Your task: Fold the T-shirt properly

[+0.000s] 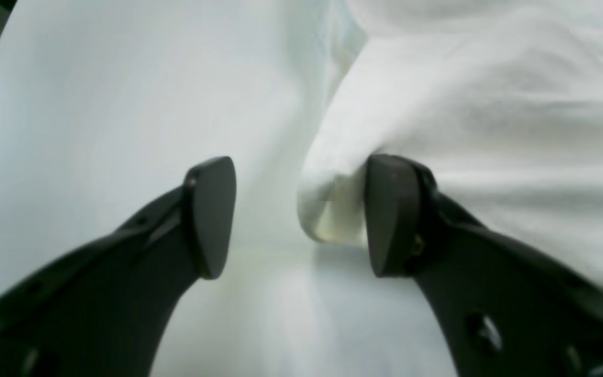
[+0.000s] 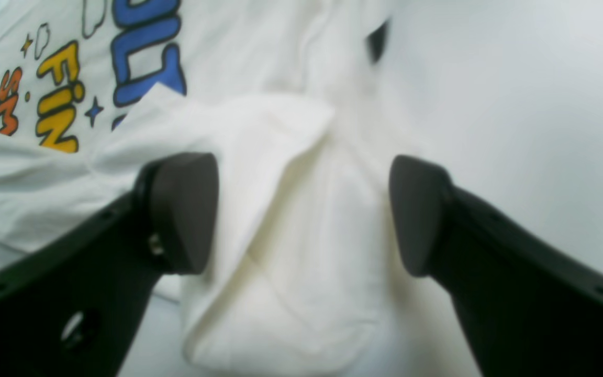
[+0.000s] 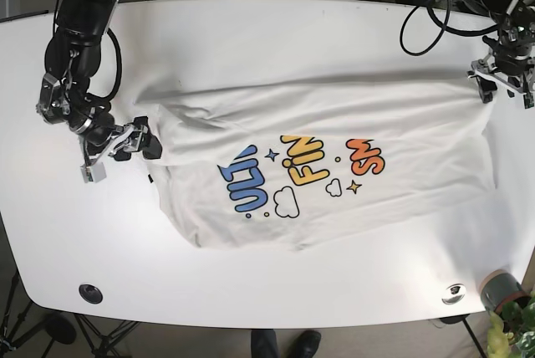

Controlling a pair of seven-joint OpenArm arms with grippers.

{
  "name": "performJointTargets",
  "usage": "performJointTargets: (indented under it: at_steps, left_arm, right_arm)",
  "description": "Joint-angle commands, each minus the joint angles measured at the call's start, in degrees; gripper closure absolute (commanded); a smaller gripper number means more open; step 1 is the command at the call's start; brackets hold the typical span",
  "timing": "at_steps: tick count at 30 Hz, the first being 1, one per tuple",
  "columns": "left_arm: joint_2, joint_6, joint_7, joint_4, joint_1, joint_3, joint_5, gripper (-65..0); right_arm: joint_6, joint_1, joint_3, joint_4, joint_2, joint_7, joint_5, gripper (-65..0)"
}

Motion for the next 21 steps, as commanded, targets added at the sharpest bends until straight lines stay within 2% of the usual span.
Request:
performJointTargets:
  at_steps: [1,4,8,12,15,18,21]
  left_arm:
    - [-1.2,0.1,1.9,1.1,-0.4,0.0,-0.9,-38.2]
    - [-1.2,0.1,3.8,1.5,-0.3,0.0,-3.2,-38.2]
    - [-1.7,0.1,3.8,1.8,2.3,0.8,-6.6,-37.9]
    - [-1.9,0.1,3.8,3.2,2.6,0.9,-7.5,-37.9]
    - [-2.5,0.1,3.8,3.4,2.8,0.8,-10.8,-37.9]
    - [-5.1,0.1,3.7,2.9,3.9,0.8,-14.4,-37.9]
    - [-6.1,0.1,3.5,2.9,4.3,1.1,-16.6,-37.9]
  right_arm:
    - [0.24,-0.3,0.5,4.6,1.6,1.4,1.5,-49.5]
    - [0.24,-2.9,0.5,9.3,1.7,1.3,1.5,-49.5]
    - [0.24,-7.6,0.5,14.6,1.7,1.3,1.5,-49.5]
    - [0.24,-11.4,0.5,17.2,1.7,1.3,1.5,-49.5]
    - [0.24,-12.7,0.5,17.1,1.7,1.4,0.9,-49.5]
    - [0.24,-12.7,0.6,17.0,1.1,1.5,-3.8,-49.5]
    - [0.77,-12.7,0.6,17.2,-0.9,3.8,-11.0,-49.5]
